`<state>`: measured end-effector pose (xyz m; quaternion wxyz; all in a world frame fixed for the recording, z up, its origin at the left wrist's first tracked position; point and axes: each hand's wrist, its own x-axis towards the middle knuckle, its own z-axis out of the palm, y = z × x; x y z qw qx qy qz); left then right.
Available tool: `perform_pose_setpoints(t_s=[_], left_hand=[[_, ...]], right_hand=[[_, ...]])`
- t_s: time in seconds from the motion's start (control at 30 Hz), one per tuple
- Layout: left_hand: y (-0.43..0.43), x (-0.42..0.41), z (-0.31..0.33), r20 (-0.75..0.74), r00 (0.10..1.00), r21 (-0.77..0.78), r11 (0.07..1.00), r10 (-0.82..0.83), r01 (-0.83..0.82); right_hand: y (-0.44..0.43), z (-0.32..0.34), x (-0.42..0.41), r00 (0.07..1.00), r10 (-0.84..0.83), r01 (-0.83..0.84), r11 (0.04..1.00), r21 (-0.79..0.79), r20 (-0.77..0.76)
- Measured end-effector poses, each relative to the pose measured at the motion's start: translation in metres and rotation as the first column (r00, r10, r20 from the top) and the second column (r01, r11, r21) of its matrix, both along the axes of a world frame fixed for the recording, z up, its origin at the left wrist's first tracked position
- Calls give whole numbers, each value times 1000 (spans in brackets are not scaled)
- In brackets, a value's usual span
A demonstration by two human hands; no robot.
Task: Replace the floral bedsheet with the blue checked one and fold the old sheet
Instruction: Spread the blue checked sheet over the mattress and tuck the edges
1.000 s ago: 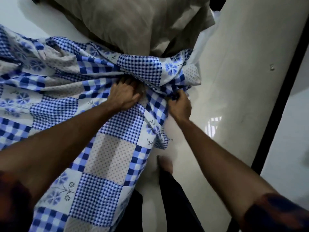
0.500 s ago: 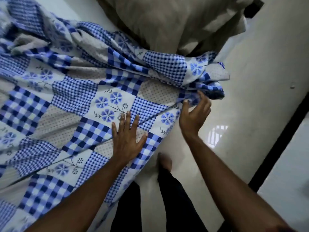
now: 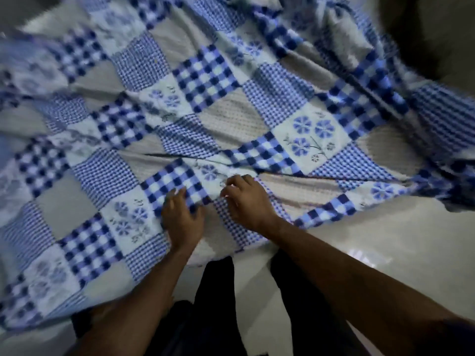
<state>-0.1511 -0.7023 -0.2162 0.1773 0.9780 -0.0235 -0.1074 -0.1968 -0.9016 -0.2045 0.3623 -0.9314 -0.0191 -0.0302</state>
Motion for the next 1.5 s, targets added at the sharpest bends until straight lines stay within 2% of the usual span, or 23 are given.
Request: perform_pose_setpoints(t_s=[0.07,0.17,0.3,0.4,0.5,0.57,0.63,0.73,0.83,0.97,1.03,1.1,1.17,1.23,1.3,1.37,1.43,1.5], left_hand=[[71,10,5,-11,982,31,982,189,-188],[176,22,5,22,949,54,947,315,-316],[279,30,12,-27,792,103,790,609,-604],[339,36,15,-32,722,82,721,691,-688],[379,39,7,-154,536,70,551,830,-832],[391,42,-1,-216,452,27,468,866,-884],[401,47,-6,-262,388,50,414,884,-909],[415,57,-14,-277,337,81,372,900,-925],[440,58,-23,-272,335,107,374,902,-921],[496,57,-28,-231,376,169,417,898,-893],[536,59,-25,-215,376,140,410,901,-901],[575,53,-26,-209,424,87,448,881,-890],[596,41,-19,-123,495,-37,494,860,-869],[601,21,-10,74,531,-107,536,844,-837],[605,-5,-7,222,498,-103,528,838,-843],[609,-26,-10,247,479,-92,513,842,-854],[613,-41,-20,215,449,-98,476,867,-874],[617,-46,-27,181,414,-153,441,892,-884]], right_hand=[[42,-2,20,994,108,-108,994,-22,-10],[115,-5,50,973,221,-224,974,-37,-65],[219,-4,81,914,384,-389,921,-13,-128],[296,-1,103,860,484,-496,867,-42,-162],[367,2,121,802,569,-589,805,-78,-180],[403,-2,131,744,643,-666,734,-131,-182],[432,-7,141,679,704,-734,656,-176,-209],[465,-16,161,597,724,-802,547,-241,-345],[495,-27,166,553,733,-833,485,-266,-396],[526,-46,160,525,774,-850,456,-264,-354],[546,-45,160,506,769,-862,435,-260,-390],[568,-40,159,497,764,-867,413,-280,-411],[586,-32,162,527,760,-849,457,-264,-380],[606,-21,169,612,743,-789,552,-269,-272],[634,-11,184,649,751,-752,607,-259,-123],[668,-4,205,612,791,-765,588,-263,-14],[705,5,224,569,823,-783,537,-314,-12],[737,11,244,570,816,-791,513,-332,-97]])
